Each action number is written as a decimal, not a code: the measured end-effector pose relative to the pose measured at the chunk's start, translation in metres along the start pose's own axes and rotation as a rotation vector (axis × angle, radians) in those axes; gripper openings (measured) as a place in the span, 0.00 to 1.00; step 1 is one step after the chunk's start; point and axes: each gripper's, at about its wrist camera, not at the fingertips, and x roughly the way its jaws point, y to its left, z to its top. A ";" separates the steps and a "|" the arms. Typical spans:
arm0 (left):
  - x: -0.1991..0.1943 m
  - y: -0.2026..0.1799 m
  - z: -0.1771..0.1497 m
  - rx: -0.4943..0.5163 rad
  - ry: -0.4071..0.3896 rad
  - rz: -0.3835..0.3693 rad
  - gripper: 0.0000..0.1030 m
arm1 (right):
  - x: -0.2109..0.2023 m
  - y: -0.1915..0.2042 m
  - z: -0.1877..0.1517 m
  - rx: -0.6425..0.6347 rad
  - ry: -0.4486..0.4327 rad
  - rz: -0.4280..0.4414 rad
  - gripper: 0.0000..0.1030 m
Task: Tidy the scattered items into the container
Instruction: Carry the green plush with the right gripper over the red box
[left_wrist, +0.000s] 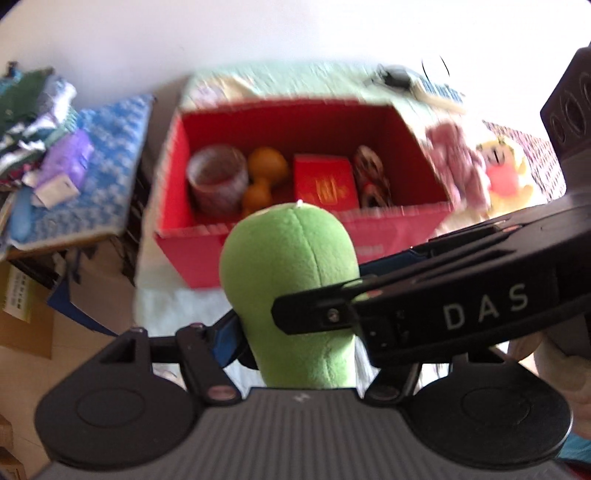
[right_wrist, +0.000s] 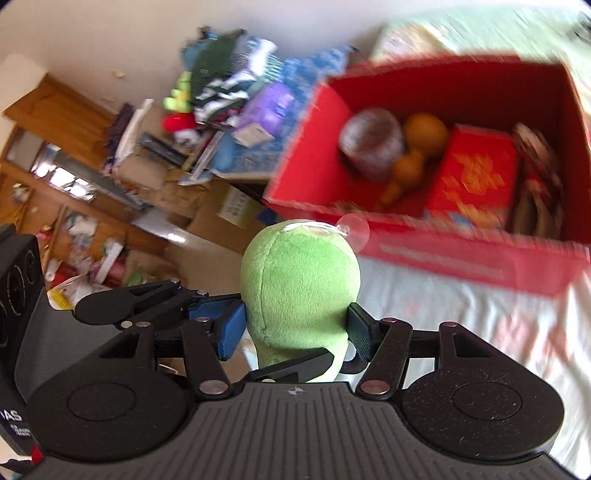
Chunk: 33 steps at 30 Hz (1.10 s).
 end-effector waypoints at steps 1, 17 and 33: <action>-0.006 0.001 0.005 0.000 -0.024 0.013 0.67 | -0.003 0.005 0.005 -0.022 -0.017 0.010 0.60; 0.063 0.046 0.110 0.043 -0.194 -0.031 0.68 | 0.019 -0.014 0.097 -0.123 -0.311 -0.105 0.60; 0.124 0.076 0.094 0.098 -0.080 -0.056 0.66 | 0.091 -0.065 0.102 -0.009 -0.191 -0.122 0.59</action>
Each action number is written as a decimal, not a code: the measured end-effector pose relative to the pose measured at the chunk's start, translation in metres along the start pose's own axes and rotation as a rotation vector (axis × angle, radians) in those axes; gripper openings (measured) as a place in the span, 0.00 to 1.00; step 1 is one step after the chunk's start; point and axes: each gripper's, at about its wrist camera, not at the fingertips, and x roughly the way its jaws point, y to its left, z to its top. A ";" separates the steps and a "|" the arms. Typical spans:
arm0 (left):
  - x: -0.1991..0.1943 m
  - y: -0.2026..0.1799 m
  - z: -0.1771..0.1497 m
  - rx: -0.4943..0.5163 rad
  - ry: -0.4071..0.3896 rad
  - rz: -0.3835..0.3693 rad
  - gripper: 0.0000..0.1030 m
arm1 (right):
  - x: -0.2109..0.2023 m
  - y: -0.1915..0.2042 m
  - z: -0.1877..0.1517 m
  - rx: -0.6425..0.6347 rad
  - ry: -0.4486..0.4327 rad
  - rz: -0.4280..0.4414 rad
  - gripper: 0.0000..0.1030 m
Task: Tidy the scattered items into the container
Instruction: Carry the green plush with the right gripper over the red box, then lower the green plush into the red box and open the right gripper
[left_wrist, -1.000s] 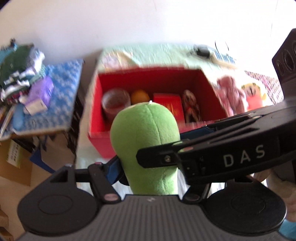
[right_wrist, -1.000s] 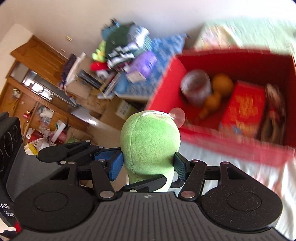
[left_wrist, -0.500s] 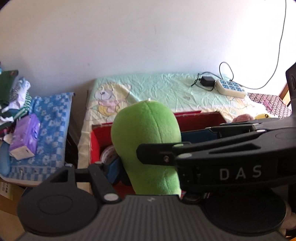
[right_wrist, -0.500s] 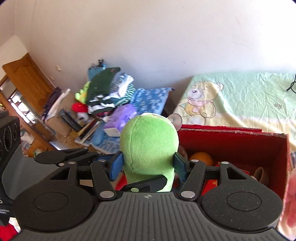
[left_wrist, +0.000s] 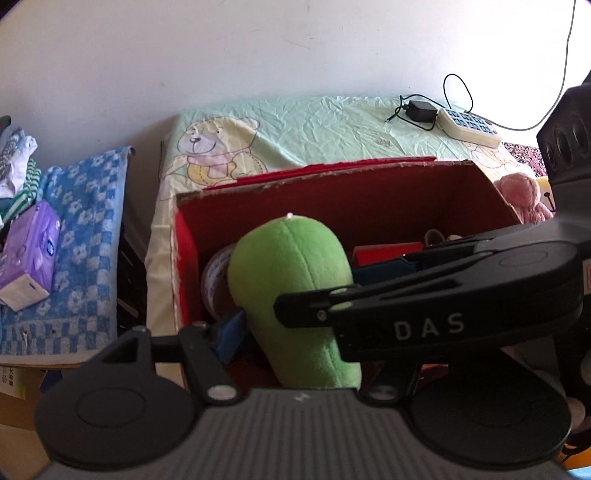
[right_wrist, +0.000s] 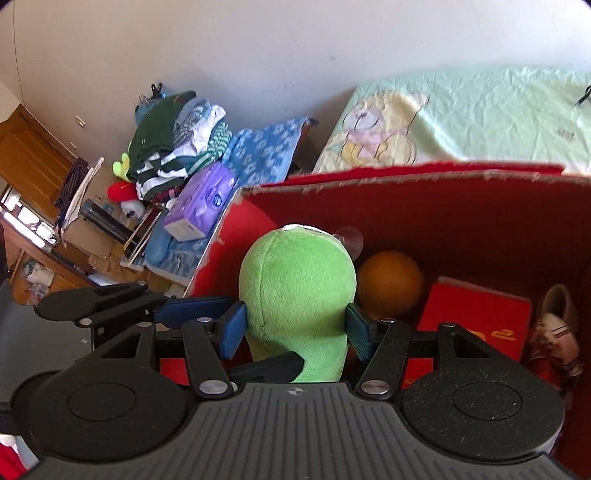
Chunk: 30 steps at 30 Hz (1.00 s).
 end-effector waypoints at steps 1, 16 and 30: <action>0.000 0.001 -0.001 -0.002 0.001 0.002 0.66 | 0.001 0.001 0.000 -0.016 -0.001 -0.005 0.59; 0.001 0.000 -0.009 -0.040 -0.002 0.099 0.66 | -0.007 -0.013 0.008 0.091 0.041 0.162 0.66; 0.002 -0.006 -0.007 -0.048 0.019 0.152 0.67 | 0.002 -0.033 0.000 0.134 0.068 -0.029 0.31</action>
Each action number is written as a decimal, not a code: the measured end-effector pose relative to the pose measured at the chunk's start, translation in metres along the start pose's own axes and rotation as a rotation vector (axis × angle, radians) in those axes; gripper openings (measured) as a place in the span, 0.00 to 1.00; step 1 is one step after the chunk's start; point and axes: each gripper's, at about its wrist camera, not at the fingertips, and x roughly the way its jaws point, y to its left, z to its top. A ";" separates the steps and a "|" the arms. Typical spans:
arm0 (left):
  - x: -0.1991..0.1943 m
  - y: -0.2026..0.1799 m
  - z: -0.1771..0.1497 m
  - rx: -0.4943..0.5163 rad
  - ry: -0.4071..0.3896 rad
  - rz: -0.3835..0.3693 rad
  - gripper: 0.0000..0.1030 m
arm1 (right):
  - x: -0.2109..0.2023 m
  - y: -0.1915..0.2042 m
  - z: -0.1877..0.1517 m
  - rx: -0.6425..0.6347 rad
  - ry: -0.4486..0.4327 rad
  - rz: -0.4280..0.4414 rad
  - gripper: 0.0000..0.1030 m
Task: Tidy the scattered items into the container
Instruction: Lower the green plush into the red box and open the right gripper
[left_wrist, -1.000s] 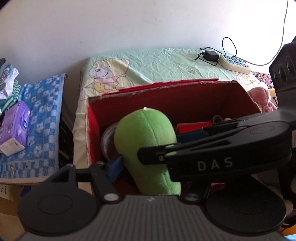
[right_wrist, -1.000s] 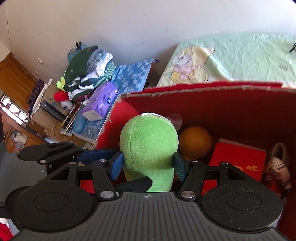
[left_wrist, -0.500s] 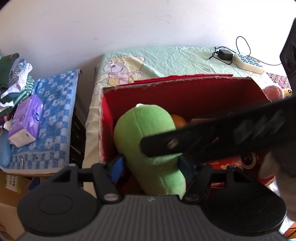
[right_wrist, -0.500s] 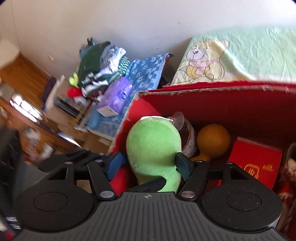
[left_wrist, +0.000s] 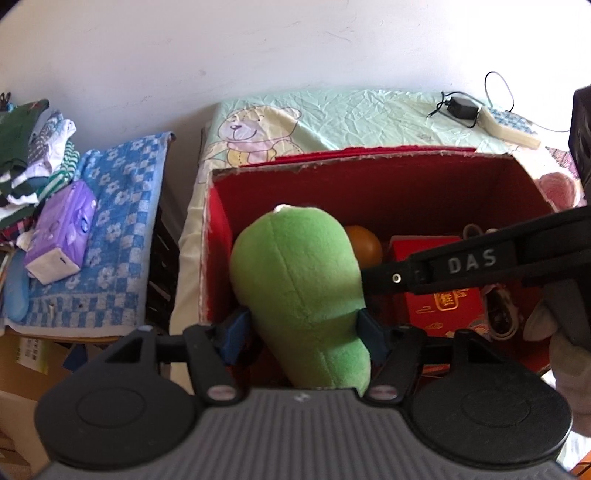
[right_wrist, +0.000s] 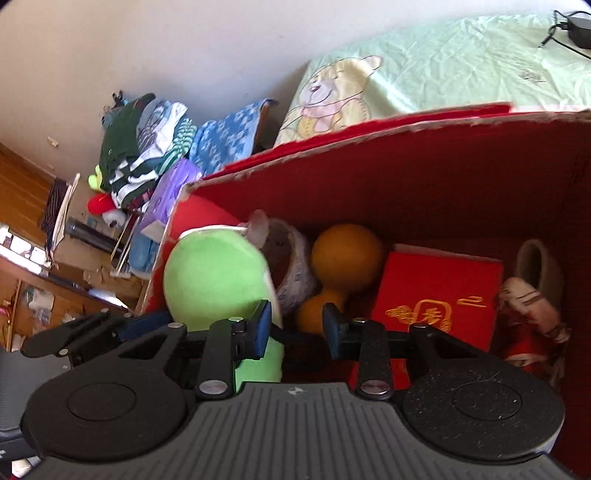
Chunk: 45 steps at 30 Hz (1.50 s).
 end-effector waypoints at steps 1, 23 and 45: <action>0.000 -0.002 0.000 0.004 0.003 0.009 0.67 | 0.001 0.003 0.000 -0.018 -0.002 -0.010 0.28; 0.000 -0.016 0.006 0.025 0.063 0.127 0.69 | 0.005 0.011 -0.008 -0.057 0.001 -0.019 0.19; -0.009 -0.017 -0.003 0.044 0.025 0.141 0.71 | -0.012 0.014 -0.020 -0.061 -0.056 -0.057 0.26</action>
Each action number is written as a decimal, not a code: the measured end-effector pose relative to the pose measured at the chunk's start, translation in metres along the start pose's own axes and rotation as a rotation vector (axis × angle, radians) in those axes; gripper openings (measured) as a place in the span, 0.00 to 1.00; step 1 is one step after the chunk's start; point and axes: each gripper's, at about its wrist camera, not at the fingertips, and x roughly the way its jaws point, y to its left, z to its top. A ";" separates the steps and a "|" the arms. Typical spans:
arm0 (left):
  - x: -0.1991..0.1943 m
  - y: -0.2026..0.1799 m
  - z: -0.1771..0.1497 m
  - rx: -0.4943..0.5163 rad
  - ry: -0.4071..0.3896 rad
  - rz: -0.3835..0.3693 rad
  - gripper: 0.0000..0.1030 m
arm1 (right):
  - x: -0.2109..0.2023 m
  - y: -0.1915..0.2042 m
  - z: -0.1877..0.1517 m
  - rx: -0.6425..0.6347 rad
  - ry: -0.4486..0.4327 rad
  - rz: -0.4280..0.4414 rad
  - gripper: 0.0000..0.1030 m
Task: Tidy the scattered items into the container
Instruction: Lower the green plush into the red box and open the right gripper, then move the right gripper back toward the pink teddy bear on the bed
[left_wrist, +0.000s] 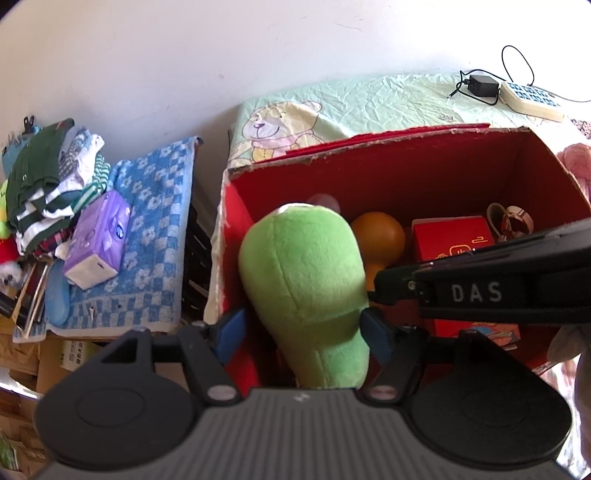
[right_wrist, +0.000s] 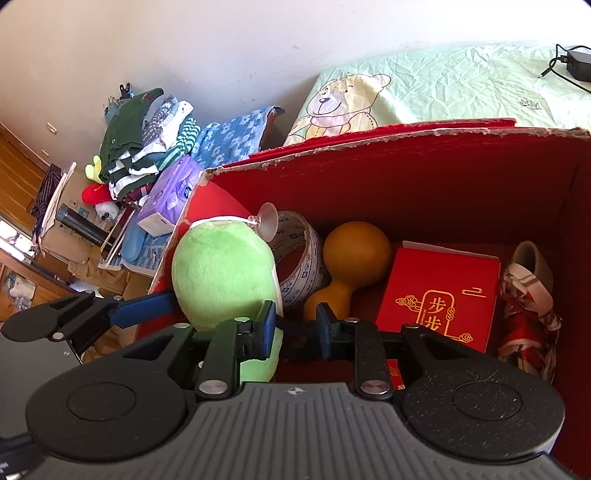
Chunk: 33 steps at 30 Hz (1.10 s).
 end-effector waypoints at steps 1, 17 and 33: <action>-0.003 0.000 0.000 -0.001 -0.006 0.001 0.71 | -0.001 0.000 -0.001 0.004 -0.002 -0.002 0.26; -0.027 -0.007 -0.005 0.035 -0.072 0.026 0.81 | -0.016 0.002 -0.013 0.031 -0.048 -0.032 0.28; -0.037 -0.004 -0.012 0.024 -0.088 -0.015 0.85 | -0.027 0.001 -0.018 0.054 -0.078 -0.062 0.35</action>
